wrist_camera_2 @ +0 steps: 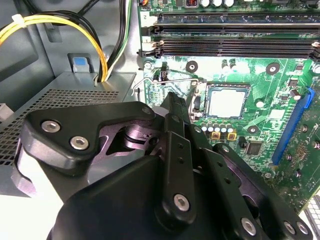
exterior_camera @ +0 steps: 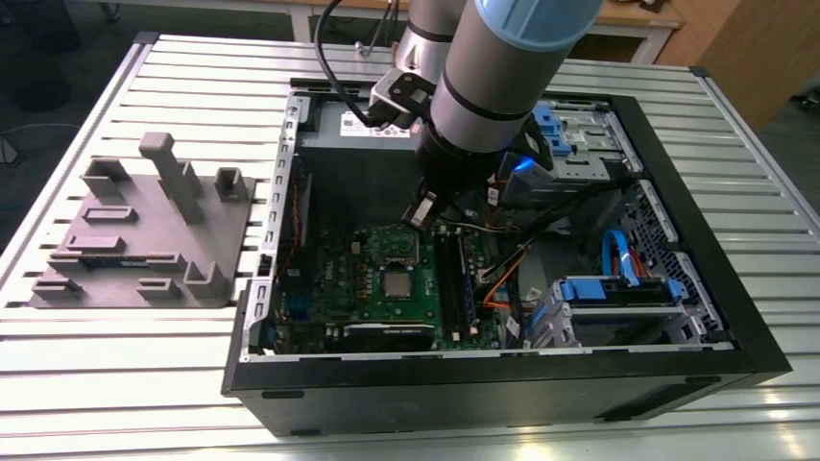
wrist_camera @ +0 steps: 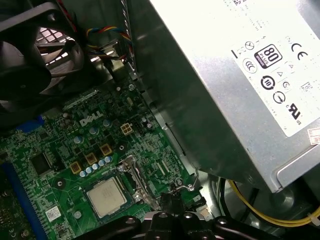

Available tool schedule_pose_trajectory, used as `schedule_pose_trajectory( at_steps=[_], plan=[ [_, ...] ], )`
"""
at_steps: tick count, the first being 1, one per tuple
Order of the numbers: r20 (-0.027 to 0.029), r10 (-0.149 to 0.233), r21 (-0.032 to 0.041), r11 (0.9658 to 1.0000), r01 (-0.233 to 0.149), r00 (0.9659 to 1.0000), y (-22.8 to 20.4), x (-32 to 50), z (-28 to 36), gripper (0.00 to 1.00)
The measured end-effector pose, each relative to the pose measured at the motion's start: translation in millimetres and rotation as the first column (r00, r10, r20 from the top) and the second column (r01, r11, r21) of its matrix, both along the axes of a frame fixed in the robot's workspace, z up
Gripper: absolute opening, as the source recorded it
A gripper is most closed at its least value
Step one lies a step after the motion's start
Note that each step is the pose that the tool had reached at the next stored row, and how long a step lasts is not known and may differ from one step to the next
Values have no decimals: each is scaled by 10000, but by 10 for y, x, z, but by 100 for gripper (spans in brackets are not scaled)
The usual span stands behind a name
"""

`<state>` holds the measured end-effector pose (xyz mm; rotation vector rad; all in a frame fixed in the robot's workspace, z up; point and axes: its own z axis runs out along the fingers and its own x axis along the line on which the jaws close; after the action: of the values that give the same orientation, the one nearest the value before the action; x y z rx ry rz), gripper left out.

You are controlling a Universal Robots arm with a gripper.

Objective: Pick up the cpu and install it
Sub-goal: 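Close the cpu cover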

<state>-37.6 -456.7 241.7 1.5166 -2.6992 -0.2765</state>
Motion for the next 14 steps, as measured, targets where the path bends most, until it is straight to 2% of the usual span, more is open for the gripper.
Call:
schedule_pose_trajectory(
  at_steps=[6, 10, 14],
  plan=[
    [1, 1, -2, 10000, -1, 10000, -6, 0, 0, 10],
    [0, 5, -22, 10000, -5, 10000, -43, 0, 0, 10],
    [0, 5, -85, 10000, -5, 10000, -73, -1, 0, 10]
  ],
)
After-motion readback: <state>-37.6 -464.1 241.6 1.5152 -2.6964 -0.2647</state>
